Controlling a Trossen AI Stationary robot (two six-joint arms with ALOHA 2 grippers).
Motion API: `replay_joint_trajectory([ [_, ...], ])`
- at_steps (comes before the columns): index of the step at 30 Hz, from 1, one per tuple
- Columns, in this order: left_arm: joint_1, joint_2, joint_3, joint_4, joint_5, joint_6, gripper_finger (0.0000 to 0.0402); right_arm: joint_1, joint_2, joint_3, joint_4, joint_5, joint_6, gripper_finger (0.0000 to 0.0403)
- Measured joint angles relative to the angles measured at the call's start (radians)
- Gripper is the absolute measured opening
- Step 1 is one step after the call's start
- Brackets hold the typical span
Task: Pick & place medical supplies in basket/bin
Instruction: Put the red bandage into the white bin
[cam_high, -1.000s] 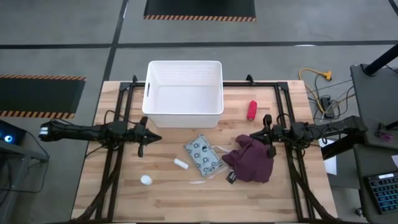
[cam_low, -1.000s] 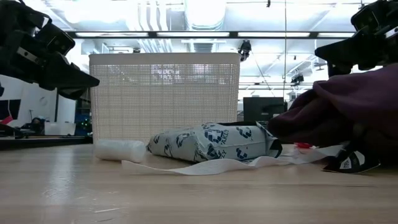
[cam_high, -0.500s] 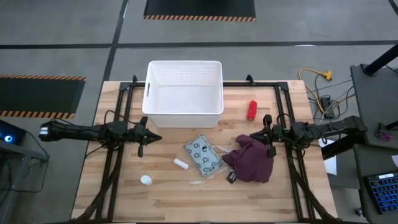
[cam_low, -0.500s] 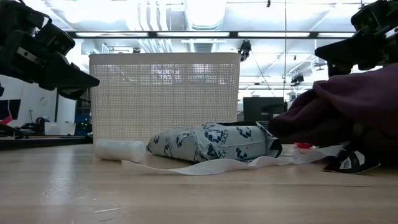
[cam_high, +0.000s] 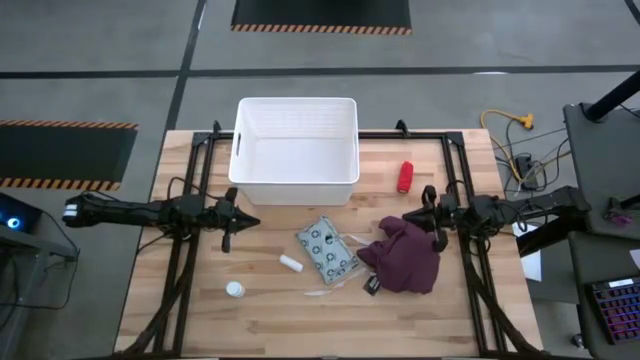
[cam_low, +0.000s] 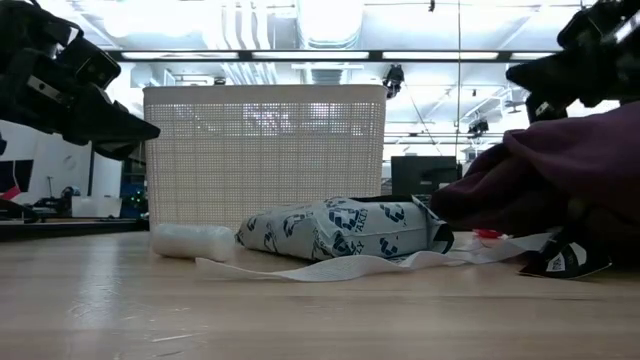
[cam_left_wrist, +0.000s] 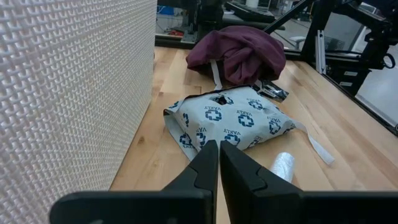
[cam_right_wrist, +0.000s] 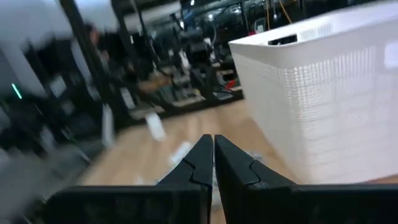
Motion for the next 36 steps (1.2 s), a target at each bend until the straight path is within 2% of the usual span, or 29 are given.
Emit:
replay_joint_trajectory([
  [3,0.0,0.0,0.0,0.0,0.0,0.0,0.0,0.0,0.002,0.0,0.015,0.03,0.095,0.0009],
  [10,0.0,0.0,0.0,0.0,0.0,0.0,0.0,-0.001,0.002,0.0,0.015,0.321,0.281,0.002],
  [14,0.001,0.0,0.0,0.0,0.0,0.0,0.0,-0.001,0.024,0.027,0.005,0.459,0.341,0.0056],
  [19,0.001,0.0,0.0,0.0,0.0,0.0,0.0,0.0,0.122,0.122,-0.018,0.557,0.336,0.0123],
  [23,0.001,0.0,0.0,0.0,0.0,0.0,0.0,0.0,0.242,0.262,-0.214,0.687,0.349,0.0182],
  [26,0.001,0.0,0.0,0.0,0.0,0.0,0.0,-0.007,0.349,0.38,-0.447,0.79,0.463,0.0219],
  [31,0.001,0.0,0.0,0.0,0.0,0.0,0.0,-0.086,0.536,0.553,-0.827,0.749,0.765,0.0255],
  [33,0.001,0.0,0.0,0.0,0.0,0.0,0.0,-0.132,0.611,0.599,-0.9,0.692,0.841,0.0262],
  [36,0.001,0.0,0.0,0.0,0.0,0.0,0.0,-0.226,0.711,0.641,-0.905,0.545,0.832,0.0271],
])
